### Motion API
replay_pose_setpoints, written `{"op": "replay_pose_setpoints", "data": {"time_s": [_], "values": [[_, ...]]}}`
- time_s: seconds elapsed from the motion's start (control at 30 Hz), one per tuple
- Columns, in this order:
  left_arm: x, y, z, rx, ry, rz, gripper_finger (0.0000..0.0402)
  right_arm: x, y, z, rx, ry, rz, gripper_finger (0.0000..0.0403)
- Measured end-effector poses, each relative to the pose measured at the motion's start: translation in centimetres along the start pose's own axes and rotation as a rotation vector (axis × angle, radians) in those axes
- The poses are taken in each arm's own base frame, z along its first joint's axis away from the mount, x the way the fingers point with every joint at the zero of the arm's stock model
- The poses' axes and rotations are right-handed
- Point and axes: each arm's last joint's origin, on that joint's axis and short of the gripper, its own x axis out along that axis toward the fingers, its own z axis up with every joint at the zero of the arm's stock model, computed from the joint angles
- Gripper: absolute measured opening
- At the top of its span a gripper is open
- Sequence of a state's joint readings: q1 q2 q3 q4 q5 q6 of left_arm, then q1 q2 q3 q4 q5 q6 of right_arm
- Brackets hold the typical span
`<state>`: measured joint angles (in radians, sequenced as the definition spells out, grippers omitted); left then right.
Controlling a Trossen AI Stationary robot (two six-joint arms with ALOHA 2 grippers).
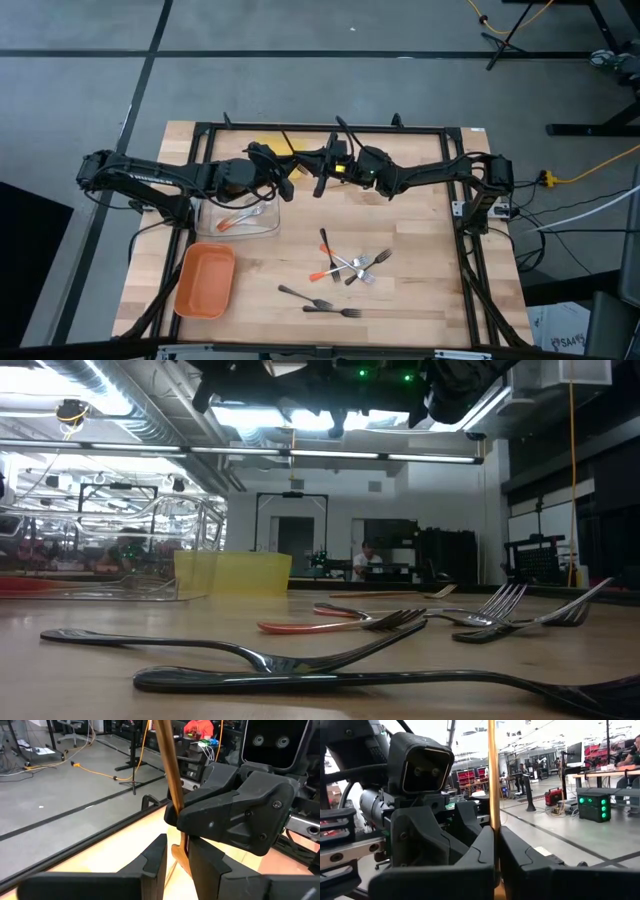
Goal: Sort silverware by color (type)
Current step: Put the gold fork into the yellow bin
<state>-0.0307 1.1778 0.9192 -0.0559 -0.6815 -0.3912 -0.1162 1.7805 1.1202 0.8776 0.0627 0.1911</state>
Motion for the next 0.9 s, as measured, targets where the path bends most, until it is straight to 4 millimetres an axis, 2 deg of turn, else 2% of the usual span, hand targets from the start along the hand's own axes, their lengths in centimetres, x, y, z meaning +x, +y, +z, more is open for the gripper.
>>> {"op": "replay_pose_setpoints", "data": {"time_s": [0.6, 0.9], "values": [[0.23, 0.27, 0.02, 0.003, 0.010, -0.001, 0.0068, -0.07, 0.94, -0.15, 0.019, 0.000, 0.018, 0.0000], [0.23, 0.22, 0.01, 0.013, 0.013, -0.012, 0.0029, -0.07, 0.94, -0.17, 0.020, 0.003, 0.016, 0.0000]]}}
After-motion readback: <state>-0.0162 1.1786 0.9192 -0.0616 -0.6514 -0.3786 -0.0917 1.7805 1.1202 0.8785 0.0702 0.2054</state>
